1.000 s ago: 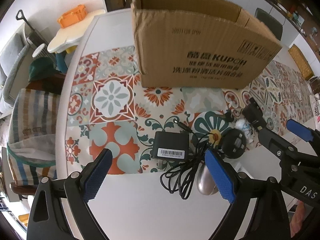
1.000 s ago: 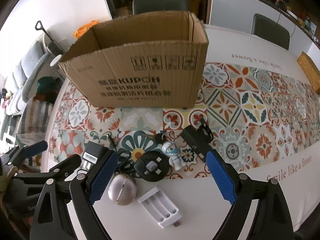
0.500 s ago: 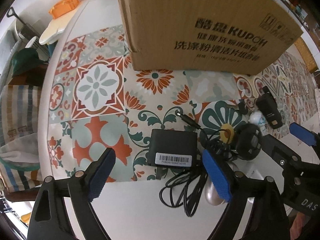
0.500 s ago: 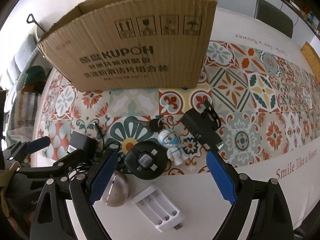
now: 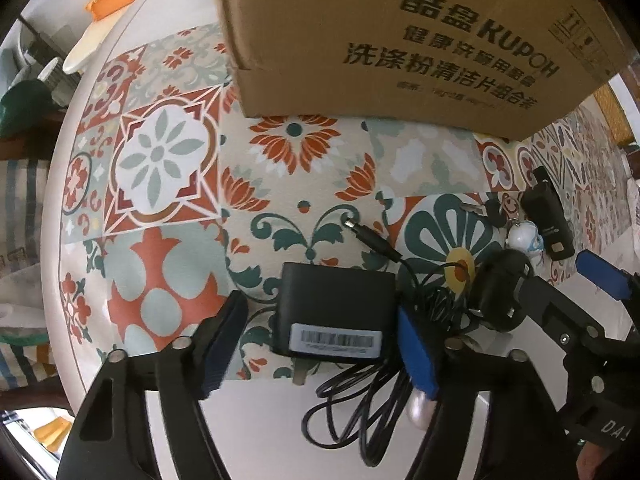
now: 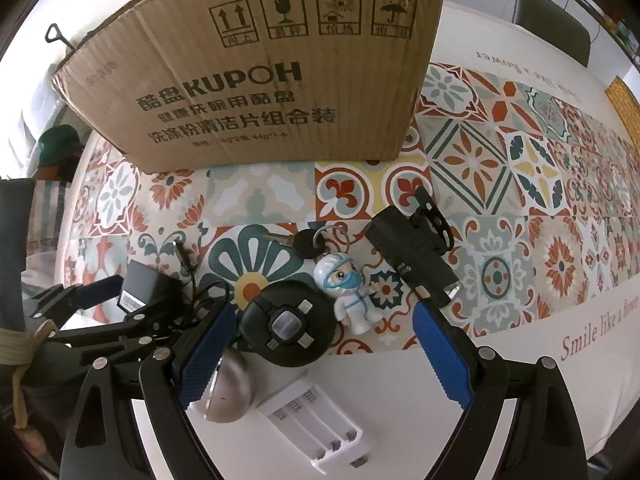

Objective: Organize rigid objects
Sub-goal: 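Close the left gripper on the black charger with cable, then grasp the silver egg-shaped device with the right gripper while left holds charger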

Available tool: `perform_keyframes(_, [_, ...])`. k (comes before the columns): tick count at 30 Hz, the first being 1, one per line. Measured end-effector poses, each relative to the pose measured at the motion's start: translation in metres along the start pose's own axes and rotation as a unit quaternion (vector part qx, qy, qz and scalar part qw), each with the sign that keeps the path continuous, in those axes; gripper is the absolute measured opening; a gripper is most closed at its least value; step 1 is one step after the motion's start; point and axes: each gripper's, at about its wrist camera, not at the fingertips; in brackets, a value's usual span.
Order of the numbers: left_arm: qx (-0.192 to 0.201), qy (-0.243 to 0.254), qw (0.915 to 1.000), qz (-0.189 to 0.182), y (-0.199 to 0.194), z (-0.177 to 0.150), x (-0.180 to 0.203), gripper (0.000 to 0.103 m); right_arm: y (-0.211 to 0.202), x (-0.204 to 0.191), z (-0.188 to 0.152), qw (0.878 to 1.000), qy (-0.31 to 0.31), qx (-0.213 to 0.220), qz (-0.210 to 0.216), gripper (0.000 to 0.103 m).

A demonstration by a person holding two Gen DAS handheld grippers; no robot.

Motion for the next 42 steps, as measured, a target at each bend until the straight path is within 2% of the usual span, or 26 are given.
perform_keyframes(3, [0.006,0.007,1.0,-0.003,0.0,0.001,0.006,0.056,0.002,-0.001,0.0,1.0,-0.001,-0.002,-0.002,0.09])
perform_keyframes(6, [0.015,0.009,0.9998,0.002,0.003,-0.002,0.017,0.056,0.003,-0.002,0.0,1.0,-0.002,-0.002,-0.003,0.09])
perform_keyframes(12, [0.022,-0.013,0.9996,-0.011,-0.006,-0.013,0.008,0.055,-0.004,-0.002,-0.004,1.0,0.0,0.003,-0.001,0.09])
perform_keyframes(24, [0.076,-0.05,0.9958,-0.013,-0.055,-0.048,-0.011,0.055,-0.028,-0.012,-0.012,1.0,-0.016,0.014,0.011,0.09])
perform_keyframes(28, [0.08,-0.07,0.9942,-0.021,-0.065,-0.06,-0.02,0.055,-0.032,-0.017,-0.018,0.999,-0.026,0.012,0.014,0.09])
perform_keyframes(37, [0.08,-0.093,0.9924,-0.008,-0.079,-0.093,-0.034,0.055,-0.035,-0.04,-0.035,0.998,-0.059,-0.007,0.033,0.09])
perform_keyframes(42, [0.08,-0.101,0.9917,-0.002,-0.079,-0.103,-0.042,0.055,-0.026,-0.052,-0.04,0.996,-0.075,-0.024,0.045,0.085])
Point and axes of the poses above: each gripper's, at about its wrist camera, not at the fingertips, and y roughly the way its jaws point, x to its right, z to its top, and after that the axes turned 1 degree about -x, right-handed
